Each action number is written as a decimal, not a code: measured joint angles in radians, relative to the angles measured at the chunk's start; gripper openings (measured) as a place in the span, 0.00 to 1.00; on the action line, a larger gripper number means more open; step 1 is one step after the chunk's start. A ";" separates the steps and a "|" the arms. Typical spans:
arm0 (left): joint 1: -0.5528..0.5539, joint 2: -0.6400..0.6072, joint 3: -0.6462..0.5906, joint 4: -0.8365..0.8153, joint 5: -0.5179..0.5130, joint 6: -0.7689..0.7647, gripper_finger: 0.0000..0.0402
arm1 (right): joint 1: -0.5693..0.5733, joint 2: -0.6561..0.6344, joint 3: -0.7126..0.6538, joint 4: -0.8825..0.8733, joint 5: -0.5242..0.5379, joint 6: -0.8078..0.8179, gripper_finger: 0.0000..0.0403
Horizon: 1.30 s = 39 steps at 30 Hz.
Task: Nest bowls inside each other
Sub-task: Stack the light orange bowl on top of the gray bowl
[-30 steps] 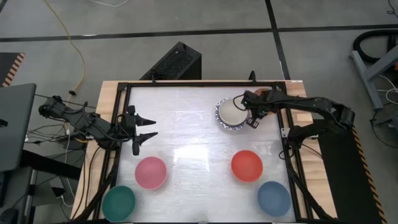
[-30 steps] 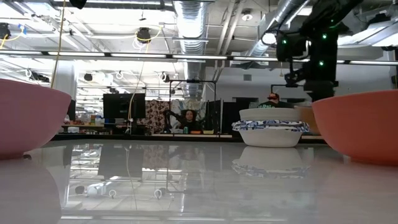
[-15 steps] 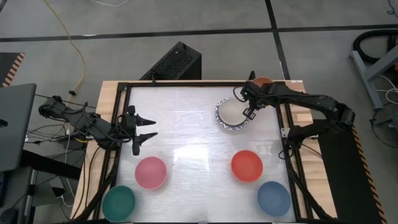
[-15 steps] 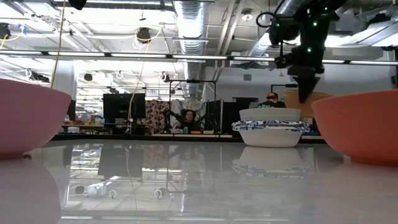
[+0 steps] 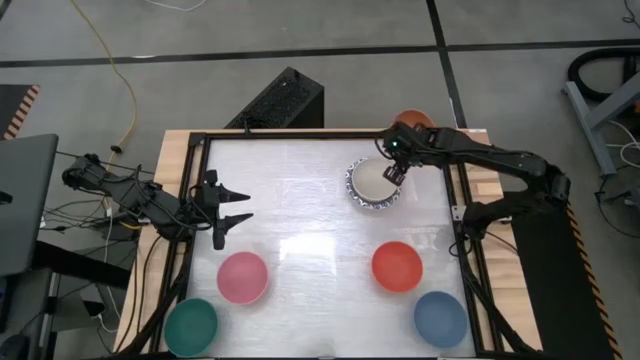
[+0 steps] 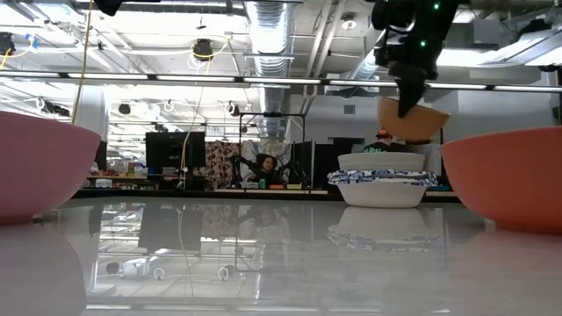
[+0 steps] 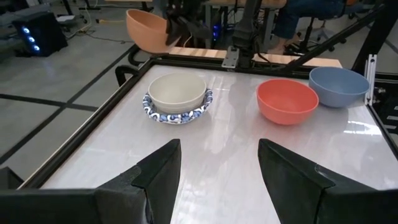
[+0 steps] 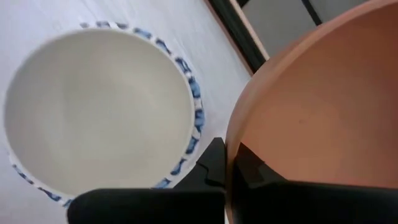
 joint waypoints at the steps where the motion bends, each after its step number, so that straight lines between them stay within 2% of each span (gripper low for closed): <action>1: 0.000 0.000 0.000 0.000 0.000 0.000 0.51 | 0.009 0.000 0.005 0.007 0.000 -0.004 0.02; 16: 0.000 0.000 0.000 0.000 0.000 0.012 0.51 | 0.169 0.001 0.013 0.176 -0.007 -0.161 0.02; 20: 0.000 0.000 0.000 -0.006 0.000 0.012 0.51 | 0.206 0.001 0.013 0.200 -0.063 -0.199 0.02; 30: 0.000 0.000 0.000 -0.009 -0.001 0.035 0.51 | 0.286 0.002 0.013 0.190 -0.160 -0.281 0.02; 34: 0.000 0.000 0.000 -0.017 -0.001 0.035 0.51 | 0.325 0.002 0.013 0.161 -0.163 -0.363 0.02; 39: 0.000 0.000 0.000 -0.050 -0.001 0.035 0.51 | 0.334 0.002 0.013 0.070 -0.163 -0.373 0.02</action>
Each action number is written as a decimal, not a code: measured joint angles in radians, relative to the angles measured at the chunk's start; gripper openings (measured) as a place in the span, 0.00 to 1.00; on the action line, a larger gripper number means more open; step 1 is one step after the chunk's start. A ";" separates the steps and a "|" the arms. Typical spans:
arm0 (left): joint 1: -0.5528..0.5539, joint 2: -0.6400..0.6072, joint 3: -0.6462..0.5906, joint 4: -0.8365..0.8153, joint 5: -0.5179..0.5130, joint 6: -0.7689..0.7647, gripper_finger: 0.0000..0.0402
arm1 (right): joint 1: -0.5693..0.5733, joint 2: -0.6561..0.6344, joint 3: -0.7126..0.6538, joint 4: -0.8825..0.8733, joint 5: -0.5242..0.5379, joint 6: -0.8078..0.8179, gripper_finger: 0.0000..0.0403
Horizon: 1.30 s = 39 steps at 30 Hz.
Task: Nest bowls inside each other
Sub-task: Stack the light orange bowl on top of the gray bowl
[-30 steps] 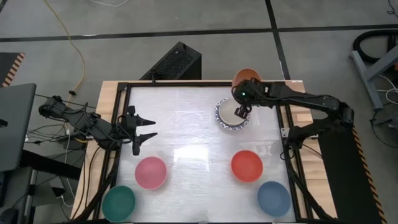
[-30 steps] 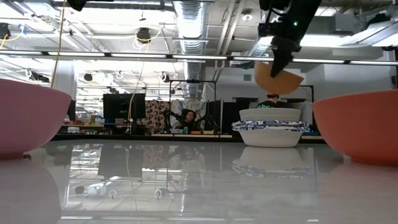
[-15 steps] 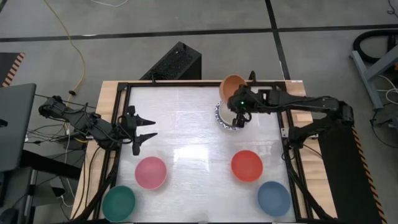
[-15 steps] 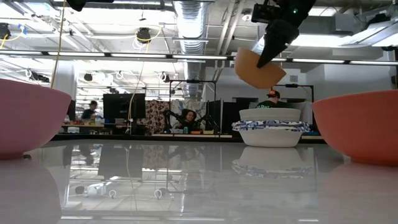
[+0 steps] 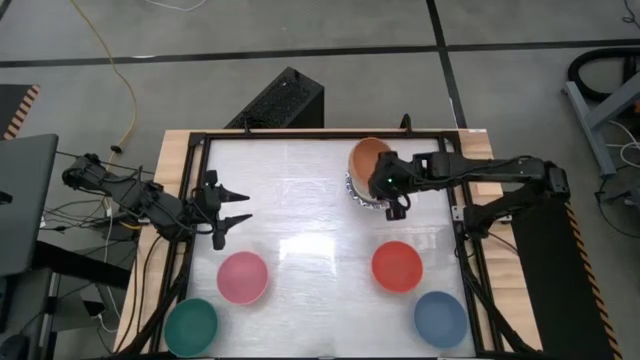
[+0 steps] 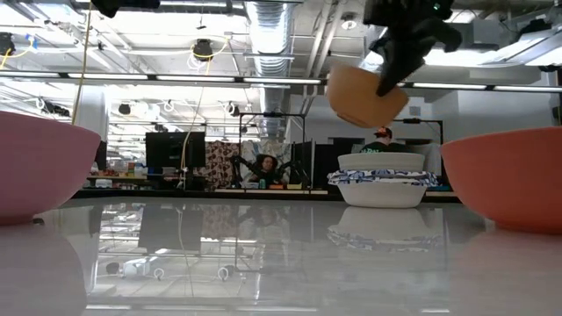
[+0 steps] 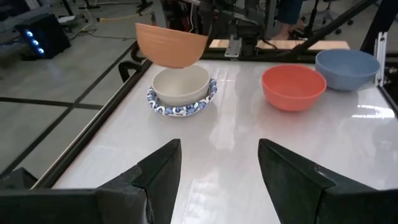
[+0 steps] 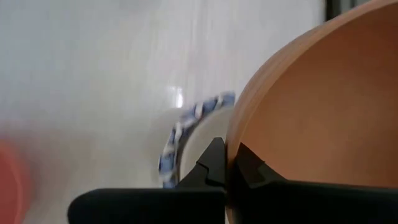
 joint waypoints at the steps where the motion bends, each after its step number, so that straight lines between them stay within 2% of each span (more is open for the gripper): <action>1: 0.000 0.000 0.000 -0.007 0.000 -0.001 0.51 | 0.000 0.000 0.000 -0.026 0.000 0.000 0.02; 6: 0.000 0.000 0.000 -0.025 0.000 -0.007 0.51 | -0.001 0.000 0.000 -0.092 -0.007 0.000 0.02; 11: 0.000 0.000 -0.001 -0.030 0.000 0.000 0.51 | -0.028 0.002 0.000 -0.090 -0.108 0.007 0.02; 16: 0.000 0.000 -0.002 -0.040 -0.002 0.000 0.51 | -0.085 0.012 0.000 -0.102 -0.129 0.034 0.02; 29: 0.000 0.000 -0.002 -0.065 -0.021 0.000 0.51 | -0.166 0.134 0.002 -0.128 -0.184 0.026 0.02; 39: 0.000 0.012 -0.002 -0.099 -0.024 -0.019 0.51 | -0.166 0.231 0.106 -0.154 -0.227 0.026 0.02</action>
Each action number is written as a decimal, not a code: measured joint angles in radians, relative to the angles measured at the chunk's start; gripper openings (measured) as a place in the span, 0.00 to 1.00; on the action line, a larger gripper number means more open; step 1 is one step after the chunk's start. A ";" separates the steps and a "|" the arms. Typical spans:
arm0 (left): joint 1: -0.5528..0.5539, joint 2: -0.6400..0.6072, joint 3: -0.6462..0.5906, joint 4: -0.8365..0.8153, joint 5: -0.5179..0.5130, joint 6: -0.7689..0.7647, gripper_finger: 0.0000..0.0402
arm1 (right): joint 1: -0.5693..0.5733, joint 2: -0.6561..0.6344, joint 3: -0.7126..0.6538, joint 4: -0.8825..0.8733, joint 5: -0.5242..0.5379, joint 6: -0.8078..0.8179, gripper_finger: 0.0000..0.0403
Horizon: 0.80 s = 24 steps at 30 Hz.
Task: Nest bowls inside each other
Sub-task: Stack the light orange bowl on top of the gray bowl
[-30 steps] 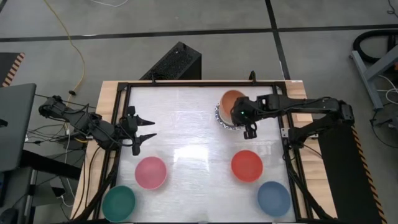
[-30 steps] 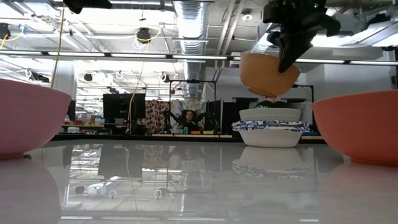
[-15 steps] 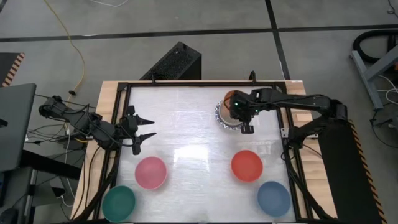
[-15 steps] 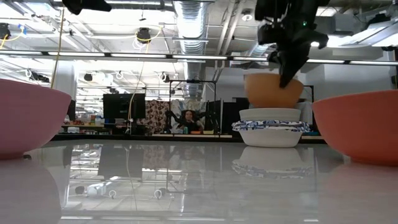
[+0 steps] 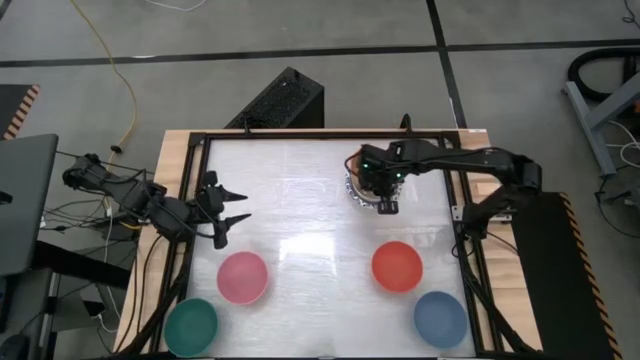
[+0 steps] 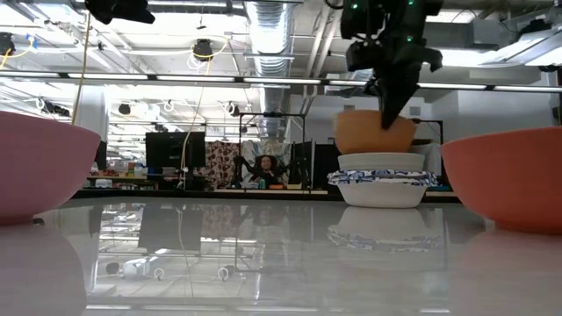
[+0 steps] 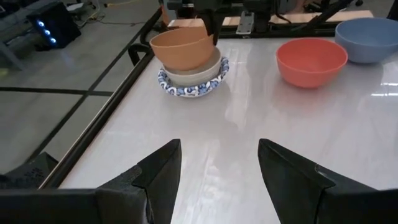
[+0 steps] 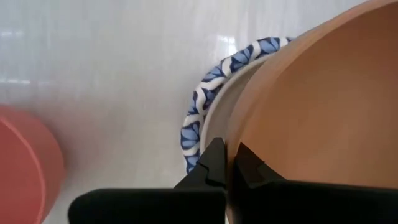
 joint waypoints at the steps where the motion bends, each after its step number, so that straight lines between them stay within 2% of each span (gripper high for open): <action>1: 0.000 0.006 0.000 -0.003 0.000 0.000 0.51 | 0.000 0.015 0.007 -0.008 0.000 0.000 0.02; 9: -0.001 0.075 0.000 -0.004 0.001 0.000 0.51 | 0.003 0.095 0.058 -0.150 -0.004 0.035 0.02; 24: -0.002 0.106 0.000 0.006 -0.043 -0.042 0.51 | 0.000 0.097 0.058 -0.090 -0.007 0.035 0.02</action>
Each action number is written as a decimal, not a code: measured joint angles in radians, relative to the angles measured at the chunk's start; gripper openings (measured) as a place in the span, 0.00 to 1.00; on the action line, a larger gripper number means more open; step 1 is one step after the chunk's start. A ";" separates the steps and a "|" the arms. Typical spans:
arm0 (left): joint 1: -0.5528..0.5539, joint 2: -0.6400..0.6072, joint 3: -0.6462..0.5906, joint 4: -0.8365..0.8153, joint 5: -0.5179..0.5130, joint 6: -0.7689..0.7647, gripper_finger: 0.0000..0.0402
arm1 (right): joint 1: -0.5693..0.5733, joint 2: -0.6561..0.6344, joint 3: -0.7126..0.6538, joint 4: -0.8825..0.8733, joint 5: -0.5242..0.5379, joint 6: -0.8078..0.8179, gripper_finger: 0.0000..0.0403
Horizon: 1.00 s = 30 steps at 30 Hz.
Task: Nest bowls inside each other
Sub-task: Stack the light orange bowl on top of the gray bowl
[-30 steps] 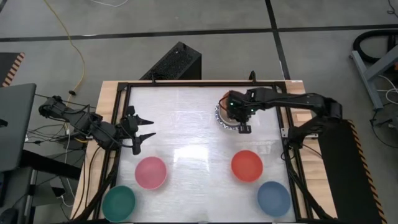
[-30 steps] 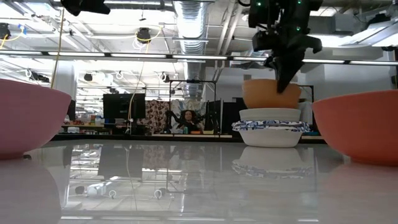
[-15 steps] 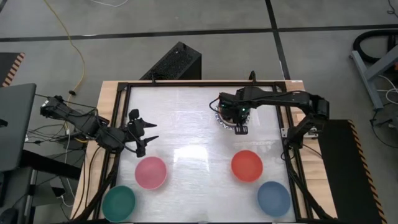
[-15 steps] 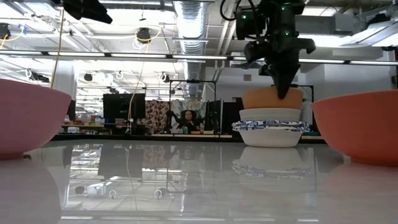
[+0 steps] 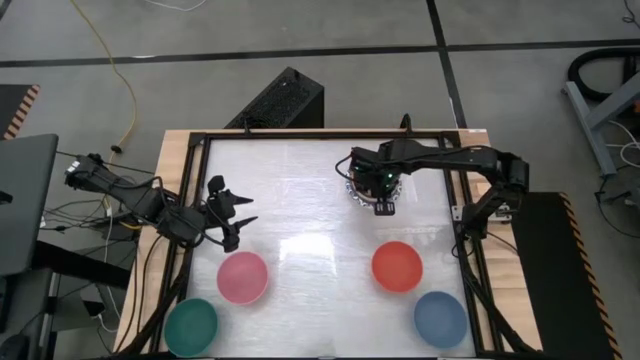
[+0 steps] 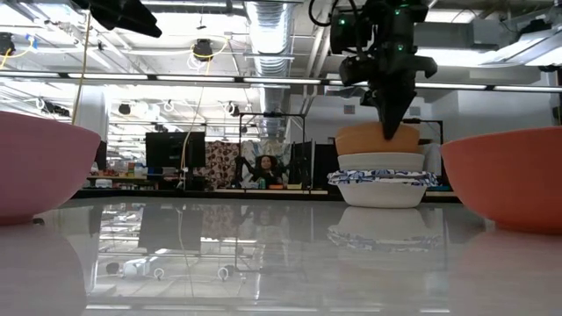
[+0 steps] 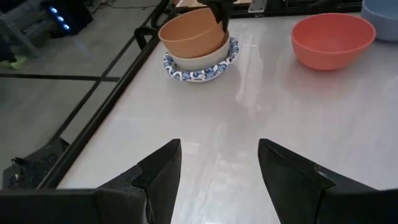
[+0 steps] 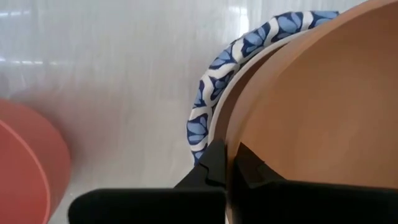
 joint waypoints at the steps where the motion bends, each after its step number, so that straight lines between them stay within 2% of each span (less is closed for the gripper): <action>1: 0.000 0.000 0.000 0.000 -0.002 0.000 0.51 | 0.000 0.000 0.000 -0.001 0.000 0.000 0.02; 21: -0.025 0.000 0.000 0.000 -0.002 0.000 0.51 | -0.014 0.000 -0.047 0.036 0.029 0.029 0.02; 30: -0.035 0.000 0.000 0.001 -0.030 -0.002 0.51 | -0.013 0.000 -0.047 0.036 0.005 0.026 0.02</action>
